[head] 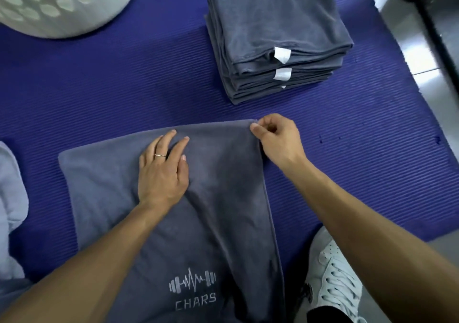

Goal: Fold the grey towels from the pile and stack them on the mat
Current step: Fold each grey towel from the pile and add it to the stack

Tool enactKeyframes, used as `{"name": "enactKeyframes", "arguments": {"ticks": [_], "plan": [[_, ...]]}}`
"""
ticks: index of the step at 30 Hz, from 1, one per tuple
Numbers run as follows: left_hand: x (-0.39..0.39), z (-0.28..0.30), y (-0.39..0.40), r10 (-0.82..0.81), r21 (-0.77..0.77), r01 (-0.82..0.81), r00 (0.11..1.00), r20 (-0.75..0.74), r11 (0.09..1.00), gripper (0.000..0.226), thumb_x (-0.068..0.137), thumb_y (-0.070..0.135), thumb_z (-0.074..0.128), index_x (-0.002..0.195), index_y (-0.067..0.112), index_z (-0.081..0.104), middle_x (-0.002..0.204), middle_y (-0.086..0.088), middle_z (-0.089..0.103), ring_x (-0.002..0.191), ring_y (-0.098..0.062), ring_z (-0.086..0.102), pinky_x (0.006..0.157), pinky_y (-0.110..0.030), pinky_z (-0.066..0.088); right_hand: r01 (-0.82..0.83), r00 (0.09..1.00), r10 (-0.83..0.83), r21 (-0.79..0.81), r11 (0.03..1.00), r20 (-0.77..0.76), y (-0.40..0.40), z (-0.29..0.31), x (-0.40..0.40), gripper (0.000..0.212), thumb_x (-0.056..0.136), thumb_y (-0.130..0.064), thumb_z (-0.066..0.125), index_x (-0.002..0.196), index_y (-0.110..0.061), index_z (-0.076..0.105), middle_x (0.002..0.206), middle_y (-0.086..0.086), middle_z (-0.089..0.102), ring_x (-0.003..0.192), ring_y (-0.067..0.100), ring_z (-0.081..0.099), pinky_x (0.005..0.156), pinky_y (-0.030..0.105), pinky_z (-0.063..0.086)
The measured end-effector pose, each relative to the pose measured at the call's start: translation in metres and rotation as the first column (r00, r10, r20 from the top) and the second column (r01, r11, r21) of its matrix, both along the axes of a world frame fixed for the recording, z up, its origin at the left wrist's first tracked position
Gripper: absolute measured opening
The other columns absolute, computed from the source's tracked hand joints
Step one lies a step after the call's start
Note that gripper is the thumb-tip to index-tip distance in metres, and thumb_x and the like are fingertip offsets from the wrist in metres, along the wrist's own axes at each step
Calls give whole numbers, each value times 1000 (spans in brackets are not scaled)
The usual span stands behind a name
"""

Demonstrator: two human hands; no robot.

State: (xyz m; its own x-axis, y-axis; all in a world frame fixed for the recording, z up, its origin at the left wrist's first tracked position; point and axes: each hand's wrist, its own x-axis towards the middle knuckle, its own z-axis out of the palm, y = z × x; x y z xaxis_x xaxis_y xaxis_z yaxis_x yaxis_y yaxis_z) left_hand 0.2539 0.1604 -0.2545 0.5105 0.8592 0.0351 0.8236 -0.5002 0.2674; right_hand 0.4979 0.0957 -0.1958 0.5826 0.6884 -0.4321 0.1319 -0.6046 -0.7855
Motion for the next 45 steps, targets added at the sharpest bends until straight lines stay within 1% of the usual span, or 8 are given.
{"name": "enactKeyframes", "arguments": {"ticks": [8, 15, 24, 27, 33, 37, 42, 45], "plan": [[0, -1, 1, -2, 6, 2, 1000, 7, 1000, 47, 96, 34, 37, 136, 19, 57, 149, -7, 46, 133, -30, 40, 108, -49, 32, -65, 990, 72, 63, 996, -125, 15, 1, 13, 14, 93, -26, 67, 86, -17, 58, 66, -10, 58, 55, -1, 49, 52, 12, 41], [-3, -4, 2, -54, -20, 52, 992, -116, 998, 56, 97, 44, 32, 149, 23, 41, 159, -6, 30, 144, -30, 28, 119, -51, 11, -20, 969, 37, -74, 997, 243, 24, -23, -3, 14, 94, -27, 62, 92, -15, 57, 80, -1, 62, 74, 18, 62, 65, 36, 54], [12, 30, 0, -70, -259, -14, 948, -311, 966, 58, 104, 45, 27, 157, 26, 15, 166, -7, 5, 151, -31, 7, 120, -53, 12, -438, 738, 596, -448, 780, 316, 2, 53, 8, 16, 89, -13, 61, 76, -4, 58, 81, 12, 64, 66, 25, 59, 48, 28, 45], [17, 69, -19, 43, -448, -112, 986, -161, 887, 54, 100, 37, 48, 150, 21, 38, 160, -9, 27, 146, -29, 27, 115, -45, 28, -553, 717, 656, -380, 741, 237, -34, 101, -10, 10, 89, -5, 59, 90, -2, 68, 91, 12, 71, 84, 27, 67, 71, 36, 58], [-9, 154, -103, 242, -519, -25, 903, 354, 855, 21, 91, 21, 62, 107, 13, 73, 97, -1, 73, 87, -14, 65, 85, -21, 48, -437, 888, 455, -182, 881, 66, -127, 155, -60, 2, 87, -13, 69, 89, -14, 68, 72, -11, 61, 69, 5, 57, 50, 3, 38], [-40, 175, -160, 221, -478, 0, 886, 407, 878, 14, 91, 9, 64, 100, 10, 75, 87, 0, 71, 77, -11, 61, 70, -1, 38, -379, 920, 391, -170, 910, 40, -205, 164, -81, 3, 89, -18, 69, 89, -17, 66, 77, -11, 66, 70, 0, 58, 53, 3, 39], [-71, 167, -221, 196, -558, 40, 914, 356, 829, 11, 90, 5, 65, 95, 9, 75, 85, -2, 73, 67, 8, 61, 69, -8, 43, -320, 931, 355, -287, 903, 81, -282, 141, -100, 23, 89, -17, 68, 68, -21, 60, 74, -1, 66, 74, 18, 60, 68, 23, 45], [-83, 158, -246, 160, -569, 47, 938, 307, 821, 11, 88, 4, 67, 94, 7, 76, 91, -6, 76, 79, -5, 68, 76, -14, 49, -289, 939, 335, -353, 890, 74, -305, 124, -113, 20, 89, -20, 65, 70, -14, 65, 61, -2, 58, 63, 17, 54, 64, 26, 42]]}}
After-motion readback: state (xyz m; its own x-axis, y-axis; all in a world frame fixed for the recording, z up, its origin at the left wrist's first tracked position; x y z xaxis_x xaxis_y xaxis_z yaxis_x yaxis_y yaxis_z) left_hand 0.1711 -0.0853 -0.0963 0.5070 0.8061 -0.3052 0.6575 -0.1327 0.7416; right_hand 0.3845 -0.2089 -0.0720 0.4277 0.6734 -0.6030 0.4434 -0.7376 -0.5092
